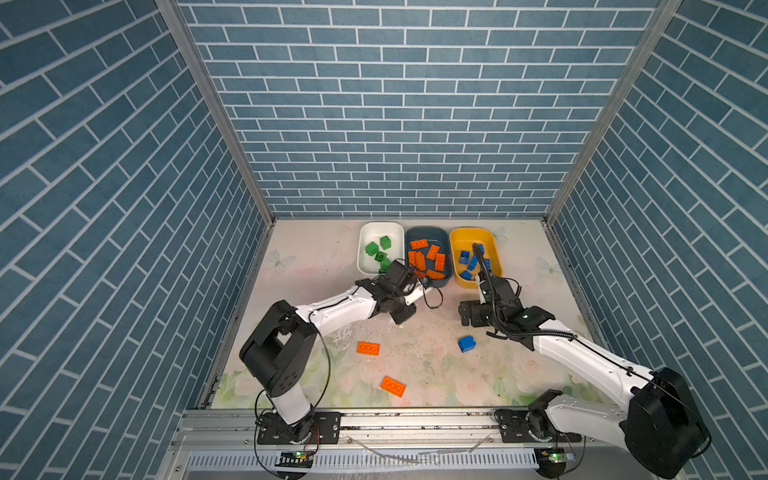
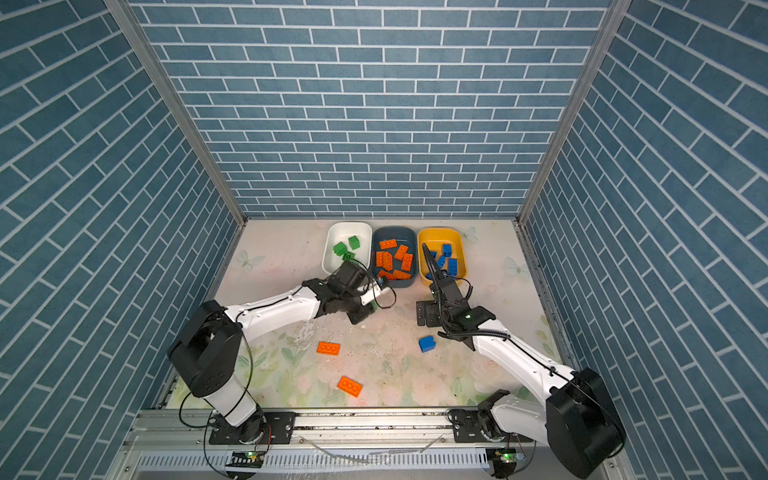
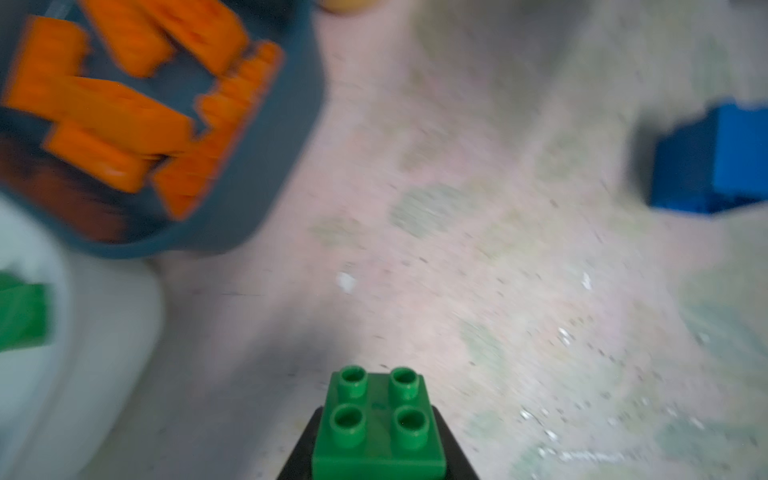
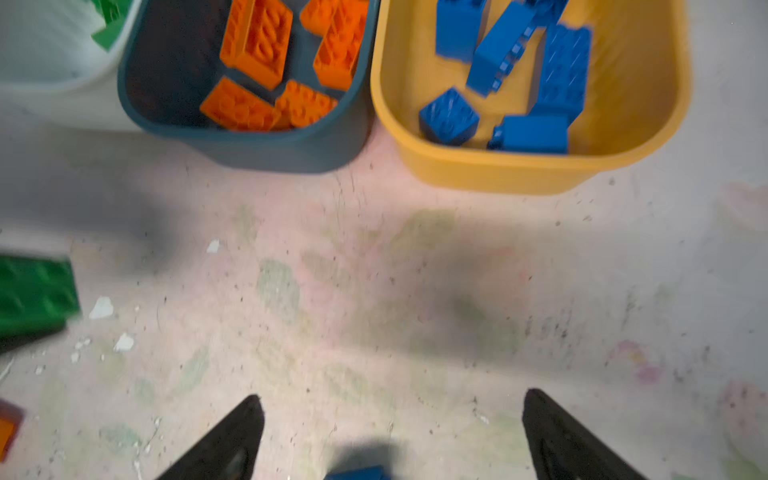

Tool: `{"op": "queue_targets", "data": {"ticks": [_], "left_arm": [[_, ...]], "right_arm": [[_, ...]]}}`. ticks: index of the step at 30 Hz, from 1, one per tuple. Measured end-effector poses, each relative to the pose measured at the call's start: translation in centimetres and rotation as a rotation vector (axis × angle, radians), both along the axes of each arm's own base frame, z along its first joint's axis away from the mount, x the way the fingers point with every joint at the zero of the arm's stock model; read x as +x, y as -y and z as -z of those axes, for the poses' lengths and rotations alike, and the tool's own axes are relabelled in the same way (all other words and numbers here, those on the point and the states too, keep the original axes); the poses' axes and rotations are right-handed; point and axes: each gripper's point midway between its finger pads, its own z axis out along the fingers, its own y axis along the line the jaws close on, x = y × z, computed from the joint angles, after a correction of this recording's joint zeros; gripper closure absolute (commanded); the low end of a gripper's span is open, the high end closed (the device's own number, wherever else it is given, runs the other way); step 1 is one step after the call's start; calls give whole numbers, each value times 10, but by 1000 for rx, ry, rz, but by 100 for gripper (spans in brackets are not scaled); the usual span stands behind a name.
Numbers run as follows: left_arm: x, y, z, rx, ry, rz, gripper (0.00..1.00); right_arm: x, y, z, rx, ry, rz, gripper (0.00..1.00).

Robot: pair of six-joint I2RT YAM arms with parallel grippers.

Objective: Sort the legos into containers by color
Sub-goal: 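Drop the green brick into the white tub while the right grasps a blue brick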

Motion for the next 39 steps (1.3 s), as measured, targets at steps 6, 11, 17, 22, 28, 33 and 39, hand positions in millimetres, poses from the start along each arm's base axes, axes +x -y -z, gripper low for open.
{"op": "queue_targets", "data": {"ticks": [6, 11, 17, 22, 28, 33, 39], "left_arm": [[74, -34, -35, -165, 67, -301, 84], [111, -35, -44, -198, 100, -460, 84], [152, -60, -32, -218, 79, -694, 81], [177, -69, -20, -207, 31, -791, 43], [186, -60, -25, -227, -26, -821, 27], [183, -57, -31, -245, -63, -827, 2], [171, -57, -35, -267, -95, -833, 1]], "right_arm": [[-26, -10, 21, 38, -159, -61, 9], [-38, -14, 25, 59, -216, -90, 10], [-49, -17, 36, 44, -277, -114, 11], [-61, -19, 47, 5, -330, -138, 13], [-72, -22, 60, -60, -404, -167, 18], [-74, -19, 67, -116, -439, -163, 29], [-73, -13, 71, -172, -440, -149, 40]]}}
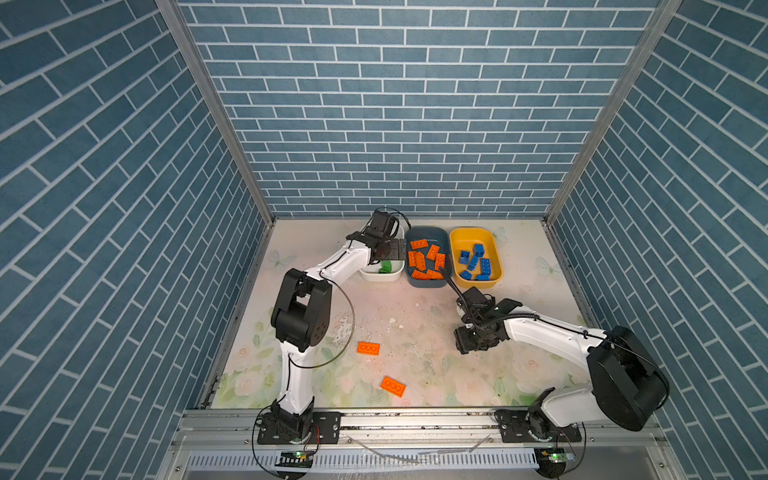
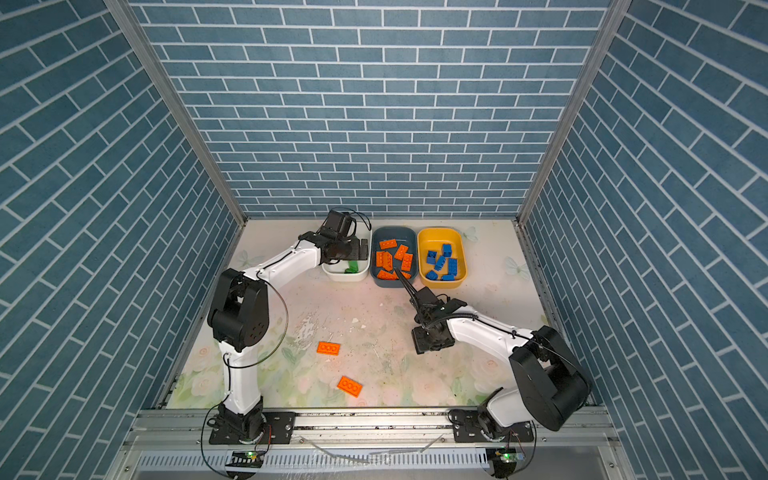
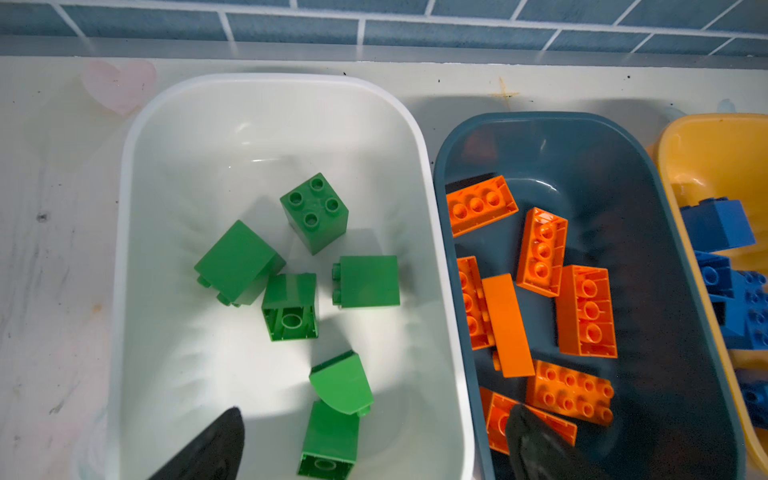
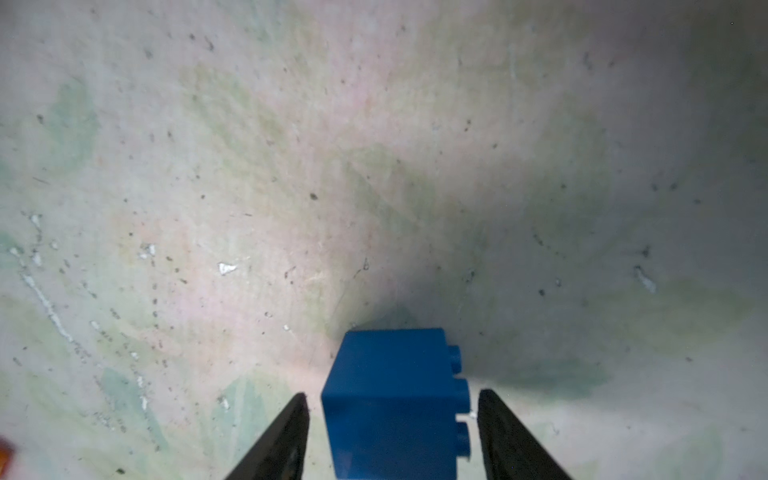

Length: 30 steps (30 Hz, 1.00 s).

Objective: Sort the legos into containers by color
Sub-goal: 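Drop the green brick into the white tub while the right grasps a blue brick, then carry the blue brick over the yellow tub with the right gripper and release it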

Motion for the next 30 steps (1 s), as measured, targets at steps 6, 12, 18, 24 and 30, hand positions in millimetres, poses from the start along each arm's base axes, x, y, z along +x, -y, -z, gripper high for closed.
{"op": "queue_targets", "data": {"ticks": [6, 12, 18, 24, 30], "left_arm": [[-2, -3, -24, -31, 42, -27, 1], [-3, -13, -28, -28, 40, -94, 1], [-7, -16, -30, -38, 40, -116, 1], [-9, -20, -37, -45, 52, -141, 1], [-7, -25, -34, -91, 29, -162, 1]], "right_arm": [[0, 4, 7, -42, -5, -15, 49], [2, 4, 9, -65, -1, -28, 58], [6, 1, 9, -64, 12, -33, 64], [8, 1, 8, -67, 25, -57, 74], [15, 3, 5, -91, 61, -86, 78]]}}
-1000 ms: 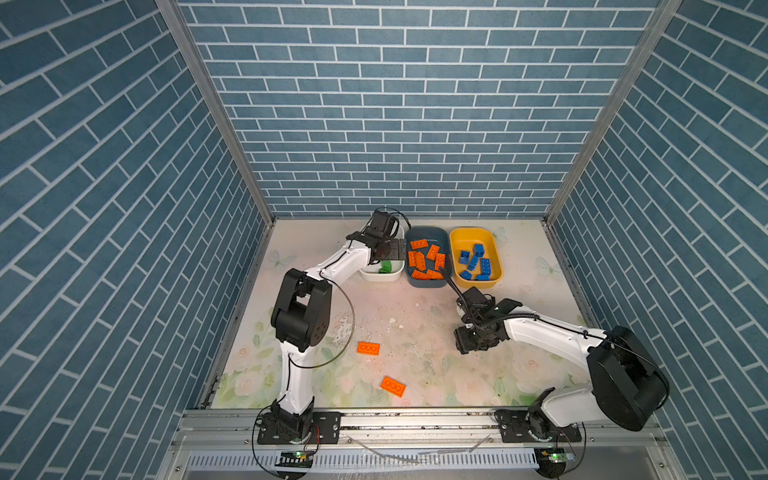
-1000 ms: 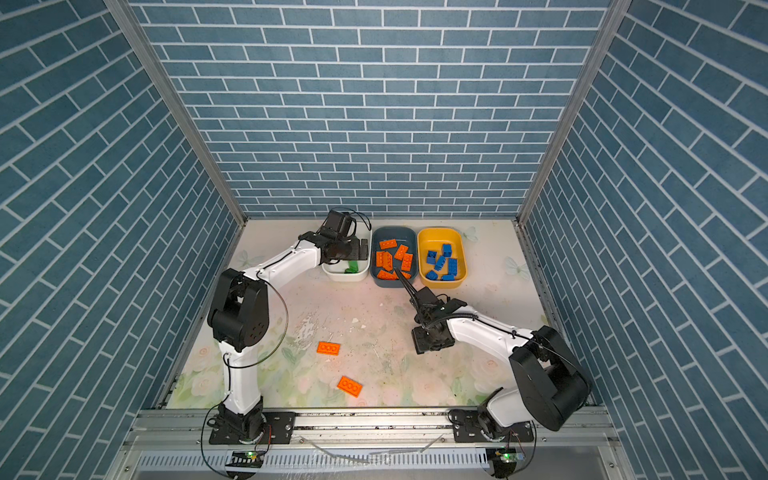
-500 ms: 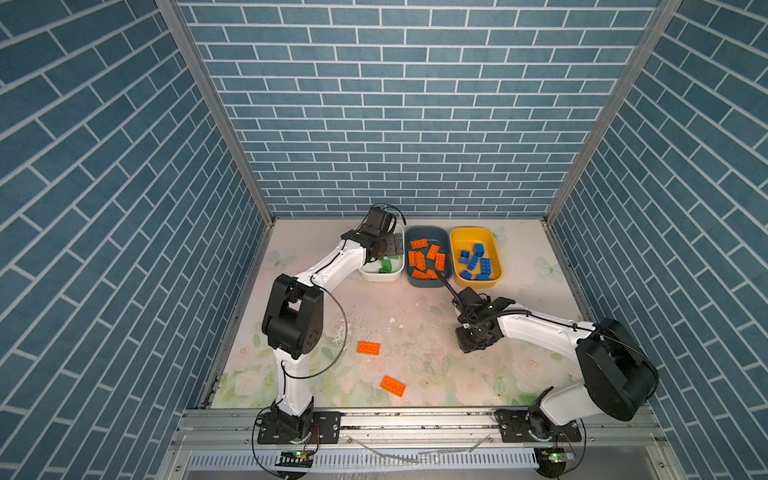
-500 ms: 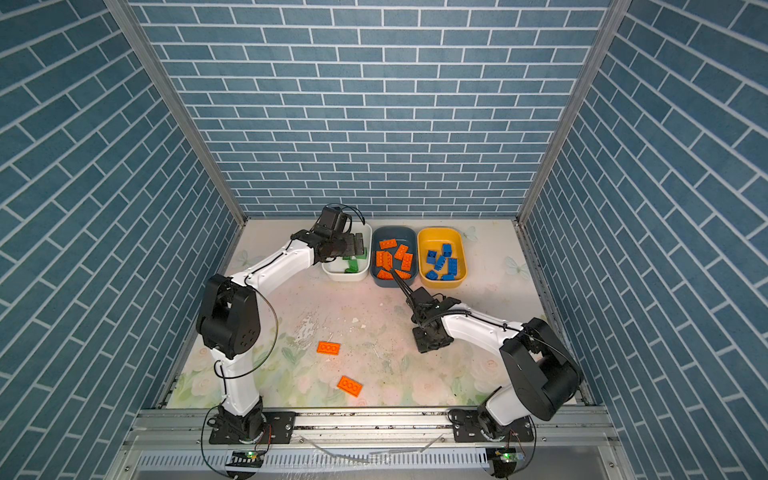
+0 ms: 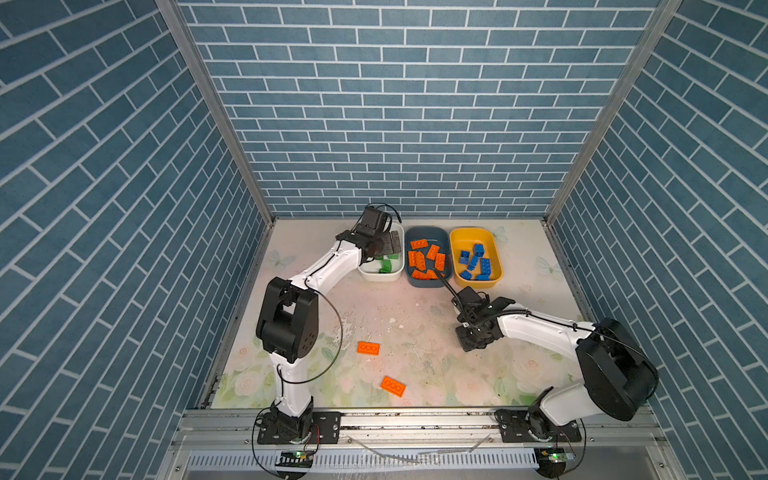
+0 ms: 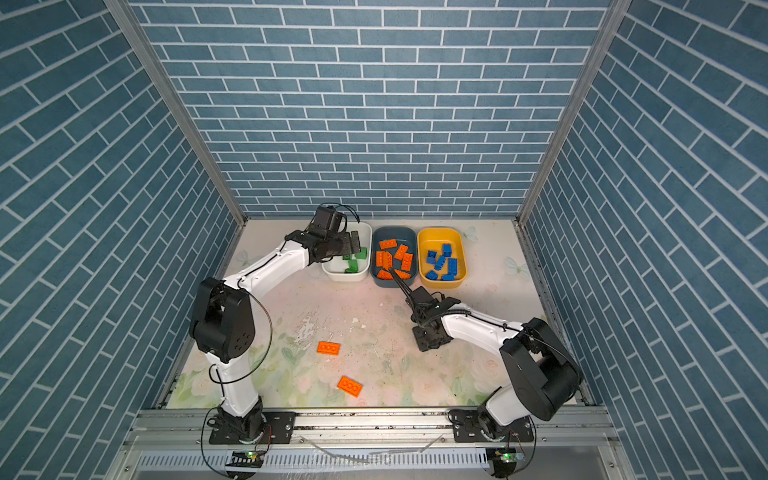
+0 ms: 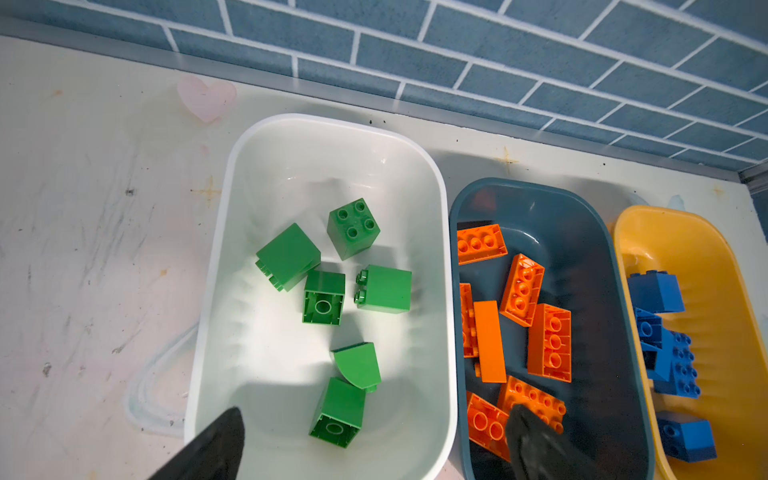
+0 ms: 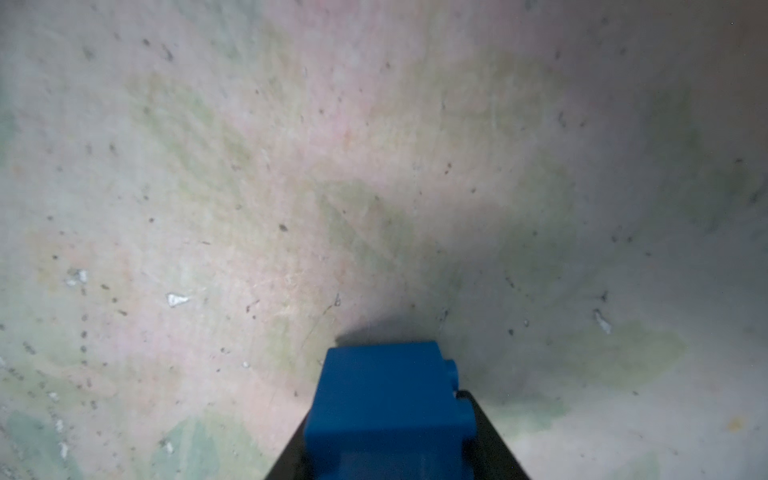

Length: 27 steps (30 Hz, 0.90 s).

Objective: Sort the legos into containers by color
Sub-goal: 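Carry the blue brick over the yellow tub with the right gripper and release it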

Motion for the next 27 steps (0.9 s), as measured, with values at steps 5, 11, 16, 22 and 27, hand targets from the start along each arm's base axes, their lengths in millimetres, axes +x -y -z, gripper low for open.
{"op": "queue_targets", "data": {"ticks": [5, 11, 16, 22, 27], "left_arm": [[-6, -10, 16, -4, -37, -30, 1], [-9, -11, 12, -11, -38, -31, 1], [-20, -15, 1, -35, -23, -42, 1], [-31, -21, 1, -39, -28, -56, 1], [-41, -25, 4, -39, -41, -59, 1]], "right_arm": [[16, -9, -16, 26, 75, -45, 79], [47, -19, -51, 96, 214, -70, 79], [89, -12, -78, 164, 328, -24, 79], [151, 2, -105, 235, 418, 45, 79], [207, 10, -112, 247, 433, 107, 77]]}}
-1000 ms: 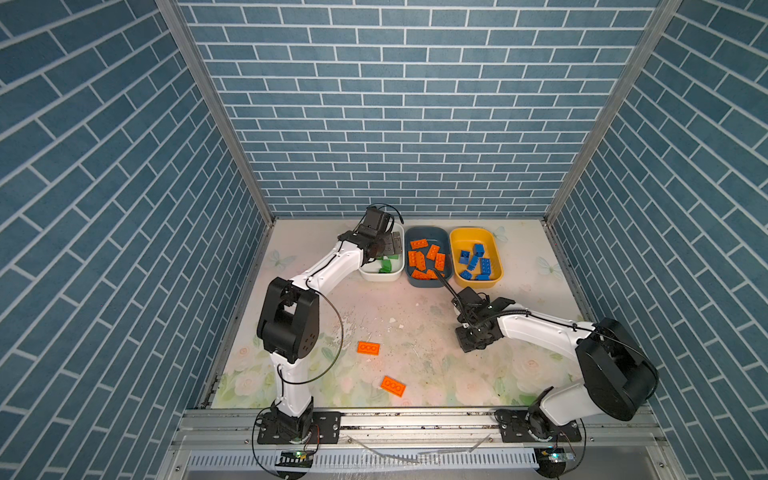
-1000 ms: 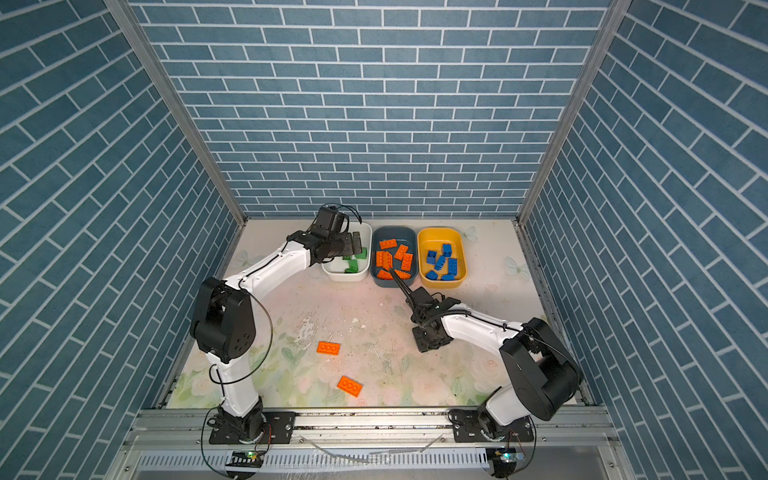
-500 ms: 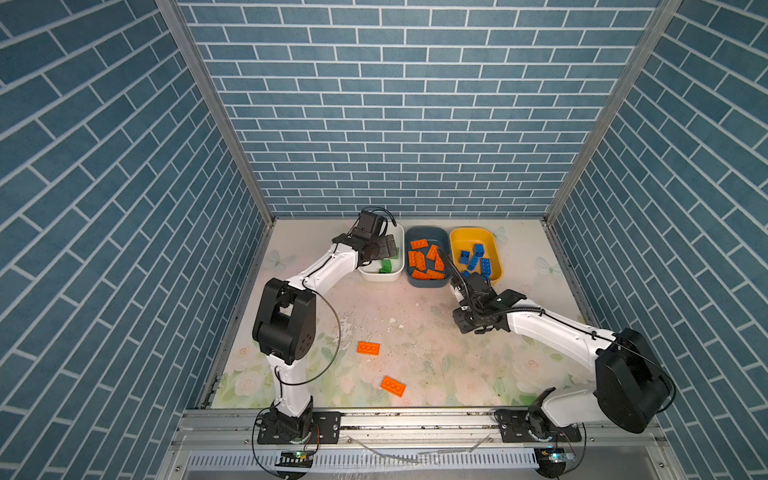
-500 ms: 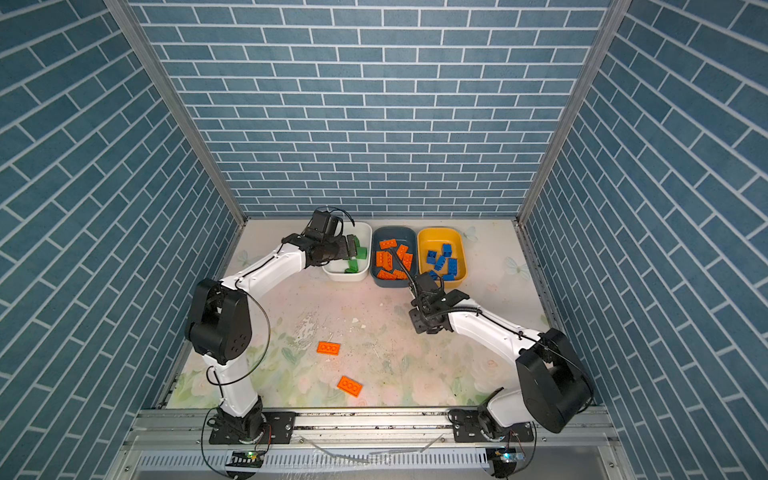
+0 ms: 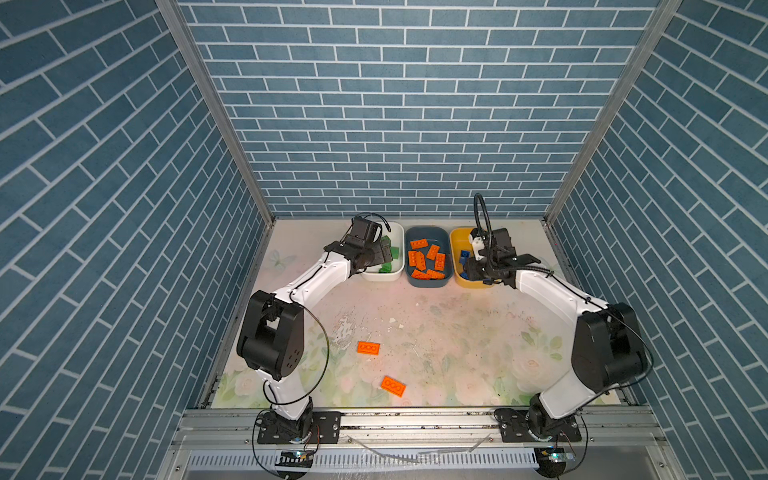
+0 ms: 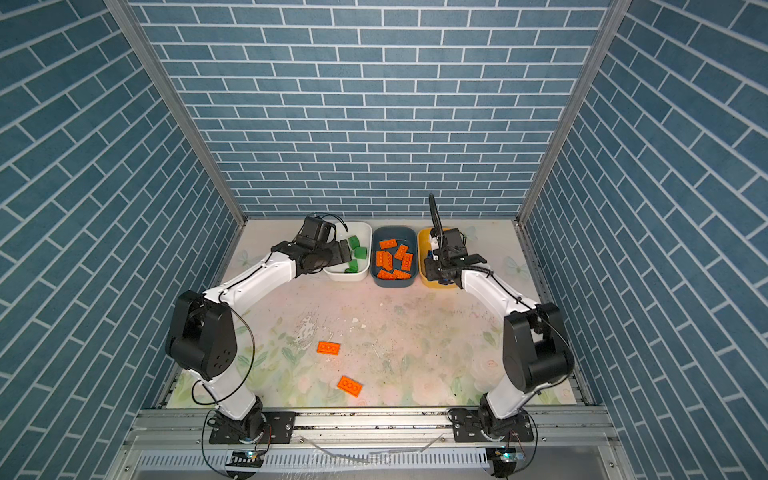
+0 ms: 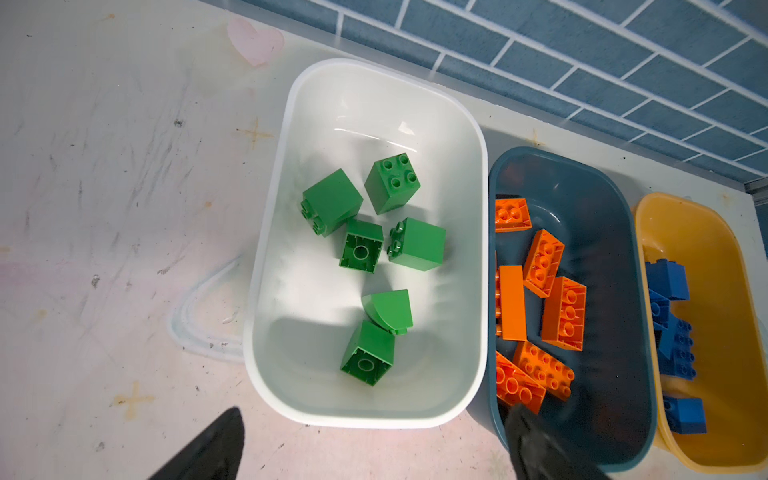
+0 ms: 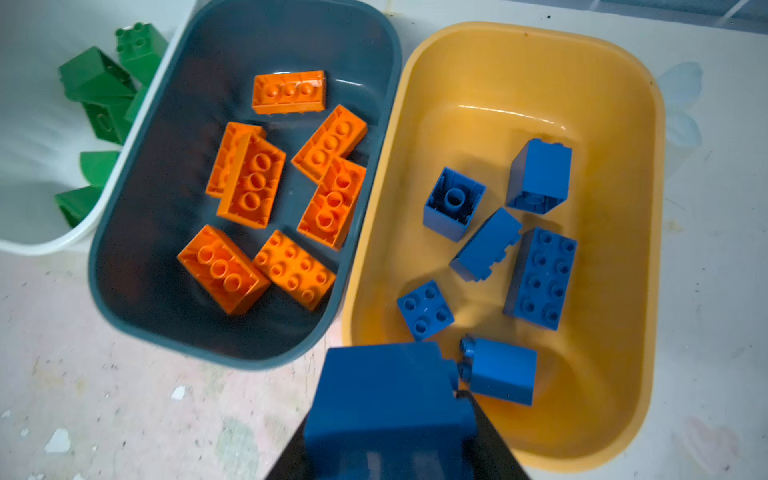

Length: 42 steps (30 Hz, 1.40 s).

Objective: Sort the legos into containers by color
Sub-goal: 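Carry the blue brick over the yellow tub with the right gripper and release it, then lower the left gripper onto an orange 2x4 brick and grasp it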

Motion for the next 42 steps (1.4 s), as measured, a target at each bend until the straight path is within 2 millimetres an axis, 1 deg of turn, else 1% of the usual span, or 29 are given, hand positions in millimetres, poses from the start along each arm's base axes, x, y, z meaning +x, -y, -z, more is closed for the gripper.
{"op": "queue_targets", "data": {"ticks": [2, 5, 12, 15, 16, 18, 20, 22, 24, 25, 26, 27, 30, 33, 35, 39, 42], "left_arm": [[-4, -1, -1, -7, -2, 2, 1], [-10, -1, -3, -17, -3, 4, 1], [-24, -6, -7, -19, -12, 8, 1], [-33, -10, 0, -17, -35, 4, 1], [-37, -11, 4, -16, -49, 0, 1], [-46, -15, 15, -16, -80, -11, 1], [-58, -20, 28, -14, -117, -27, 1], [-69, -25, 36, -11, -146, -41, 1], [-79, -29, 41, -11, -166, -52, 1], [-84, -31, 42, -12, -170, -55, 1], [-88, -33, 42, -11, -175, -57, 1], [-93, -35, 43, -8, -182, -57, 1], [-107, -38, 45, 9, -210, -48, 1], [-123, -38, 55, 45, -252, -11, 1], [-136, -33, 64, 79, -283, 38, 1], [-170, -19, 85, 153, -365, 169, 1], [-187, -11, 100, 187, -410, 240, 1]], "right_arm": [[23, 6, 3, -5, -9, 30, 76], [48, 15, 11, -16, -35, 65, 75], [99, 32, 38, -45, -89, 113, 73], [116, 31, 44, -36, -96, 117, 72], [122, 31, 46, -30, -97, 116, 70], [133, 27, 49, -20, -93, 113, 64], [141, 23, 54, -5, -96, 110, 49], [143, 18, 58, 19, -107, 106, 43], [141, 14, 58, 37, -118, 96, 39], [141, 12, 57, 45, -113, 90, 31], [142, 10, 55, 55, -107, 91, 17], [143, 9, 54, 68, -101, 96, 1], [135, 9, 49, 83, -82, 92, 1], [122, 9, 39, 105, -60, 85, 1], [118, 8, 27, 124, -31, 77, 1], [115, 3, 3, 181, 26, 71, 1], [111, -1, -10, 227, 54, 67, 1]]}}
